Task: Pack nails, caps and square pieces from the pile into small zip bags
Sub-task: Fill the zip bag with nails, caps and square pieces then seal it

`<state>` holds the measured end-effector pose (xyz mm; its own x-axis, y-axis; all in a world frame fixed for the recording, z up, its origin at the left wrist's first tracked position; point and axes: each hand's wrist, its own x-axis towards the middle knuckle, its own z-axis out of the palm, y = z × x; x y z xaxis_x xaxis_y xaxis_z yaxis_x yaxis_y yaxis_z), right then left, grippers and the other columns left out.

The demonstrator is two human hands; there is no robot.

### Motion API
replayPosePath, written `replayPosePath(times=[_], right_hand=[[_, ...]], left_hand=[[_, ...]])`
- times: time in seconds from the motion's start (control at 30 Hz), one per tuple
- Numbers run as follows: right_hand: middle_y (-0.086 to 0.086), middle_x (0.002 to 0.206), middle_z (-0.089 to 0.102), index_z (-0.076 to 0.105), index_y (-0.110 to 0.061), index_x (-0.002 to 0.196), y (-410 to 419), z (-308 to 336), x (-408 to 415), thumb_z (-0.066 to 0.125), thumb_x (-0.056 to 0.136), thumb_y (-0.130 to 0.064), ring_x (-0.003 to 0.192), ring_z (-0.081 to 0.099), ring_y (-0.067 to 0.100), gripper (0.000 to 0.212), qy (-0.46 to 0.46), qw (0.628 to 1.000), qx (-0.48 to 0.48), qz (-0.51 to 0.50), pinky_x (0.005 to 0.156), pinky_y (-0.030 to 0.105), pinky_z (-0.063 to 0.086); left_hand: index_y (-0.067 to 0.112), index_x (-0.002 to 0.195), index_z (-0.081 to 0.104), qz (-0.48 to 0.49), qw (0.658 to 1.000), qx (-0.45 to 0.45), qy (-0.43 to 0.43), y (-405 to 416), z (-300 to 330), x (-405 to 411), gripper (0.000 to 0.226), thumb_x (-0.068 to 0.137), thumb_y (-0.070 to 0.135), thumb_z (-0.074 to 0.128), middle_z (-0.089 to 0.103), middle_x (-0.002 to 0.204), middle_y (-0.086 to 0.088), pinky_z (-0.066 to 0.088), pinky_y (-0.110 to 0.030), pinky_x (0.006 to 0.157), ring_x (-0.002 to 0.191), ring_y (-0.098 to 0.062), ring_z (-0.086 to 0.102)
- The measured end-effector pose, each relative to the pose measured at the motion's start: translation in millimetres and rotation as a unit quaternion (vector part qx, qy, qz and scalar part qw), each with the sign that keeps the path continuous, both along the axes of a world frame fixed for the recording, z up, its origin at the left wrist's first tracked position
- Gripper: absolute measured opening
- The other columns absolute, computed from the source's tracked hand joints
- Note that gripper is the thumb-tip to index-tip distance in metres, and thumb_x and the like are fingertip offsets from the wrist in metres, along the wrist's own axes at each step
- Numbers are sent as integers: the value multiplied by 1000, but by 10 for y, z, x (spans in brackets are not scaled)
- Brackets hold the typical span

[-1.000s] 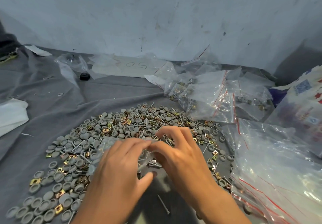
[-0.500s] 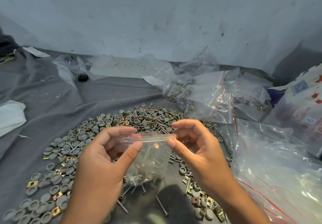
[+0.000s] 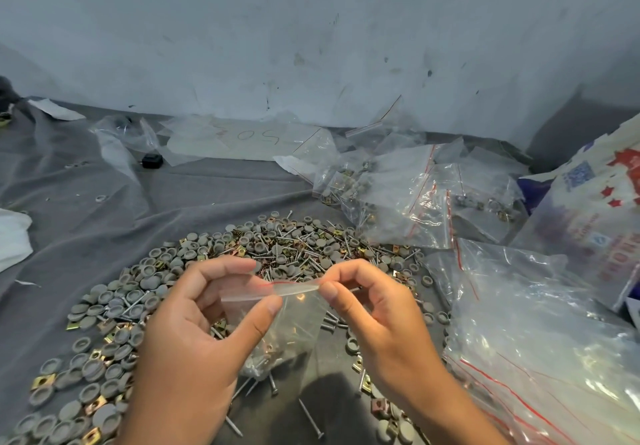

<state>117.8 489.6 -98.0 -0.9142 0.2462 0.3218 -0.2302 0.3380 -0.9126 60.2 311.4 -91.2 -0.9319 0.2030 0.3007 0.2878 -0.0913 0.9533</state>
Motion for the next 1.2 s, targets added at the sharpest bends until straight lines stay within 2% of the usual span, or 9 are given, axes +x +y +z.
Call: replayPosePath(times=[0.13, 0.23, 0.3, 0.5, 0.6, 0.7, 0.83, 1.03, 1.2], right_hand=[[-17, 81, 62, 66, -32, 96, -44, -19, 5, 62, 96, -48, 66, 52, 2, 16, 0, 1000, 13, 13, 59, 14, 38], [-12, 95, 68, 68, -32, 101, -32, -1, 10, 65, 95, -45, 83, 63, 8, 14, -3, 999, 18, 28, 70, 19, 47], [-13, 98, 69, 69, -33, 100, -35, 13, 12, 65, 95, -45, 92, 64, 12, 14, 2, 999, 45, 26, 74, 15, 47], [-18, 83, 62, 68, -30, 96, -5, -22, 4, 63, 97, -41, 73, 55, 3, 12, -7, 1000, -3, 15, 65, 15, 40], [-17, 81, 60, 67, -30, 97, 6, -39, 0, 60, 98, -43, 73, 52, 4, 15, -10, 999, -29, 23, 67, 15, 40], [-17, 83, 63, 68, -31, 99, -11, -29, -9, 64, 93, -47, 74, 54, 3, 18, -8, 998, -51, 37, 67, 15, 42], [-10, 87, 69, 71, -30, 96, -35, -14, -5, 68, 91, -50, 76, 61, 4, 21, 1, 999, -34, 41, 67, 15, 46], [-16, 78, 65, 70, -30, 91, -23, -27, -14, 66, 94, -42, 71, 56, 2, 13, -2, 998, -66, 23, 66, 13, 43], [-13, 82, 68, 72, -30, 93, -11, -7, -15, 70, 89, -44, 74, 60, 3, 15, 8, 996, -84, 31, 68, 14, 46]], left_hand=[[39, 97, 69, 6, 1000, -25, 10, -1, 7, 14, 39, 59, 33, 80, 77, 89, 3, 59, -28, 74, 82, -13, 74], [40, 94, 67, 4, 999, -37, 9, -3, 24, 11, 38, 59, 34, 80, 77, 87, 5, 58, -23, 74, 82, -11, 74], [40, 93, 65, 1, 999, -46, 6, 0, 36, 23, 39, 57, 35, 80, 77, 85, 8, 58, -32, 72, 80, -9, 73], [38, 91, 66, 1, 999, -19, -29, -21, 32, 8, 39, 56, 34, 79, 78, 85, 4, 58, -19, 63, 78, -13, 75], [32, 93, 65, 8, 999, -10, -34, -37, 23, -26, 37, 58, 32, 79, 78, 84, 2, 59, -31, 70, 82, -15, 76], [38, 86, 62, 22, 999, -5, -32, -43, 24, -31, 33, 58, 34, 78, 78, 83, 1, 59, -29, 67, 80, -17, 76], [39, 85, 58, 32, 999, -10, -20, -35, 40, 6, 33, 60, 35, 78, 78, 83, 2, 54, -40, 72, 79, -16, 75], [19, 97, 57, 14, 998, 60, -26, -15, 30, -8, 44, 59, 20, 78, 78, 85, -9, 59, -23, 64, 77, -24, 76], [30, 81, 54, 14, 998, 58, -22, -30, -1, -42, 32, 62, 19, 77, 77, 83, -10, 58, -20, 67, 77, -22, 75]])
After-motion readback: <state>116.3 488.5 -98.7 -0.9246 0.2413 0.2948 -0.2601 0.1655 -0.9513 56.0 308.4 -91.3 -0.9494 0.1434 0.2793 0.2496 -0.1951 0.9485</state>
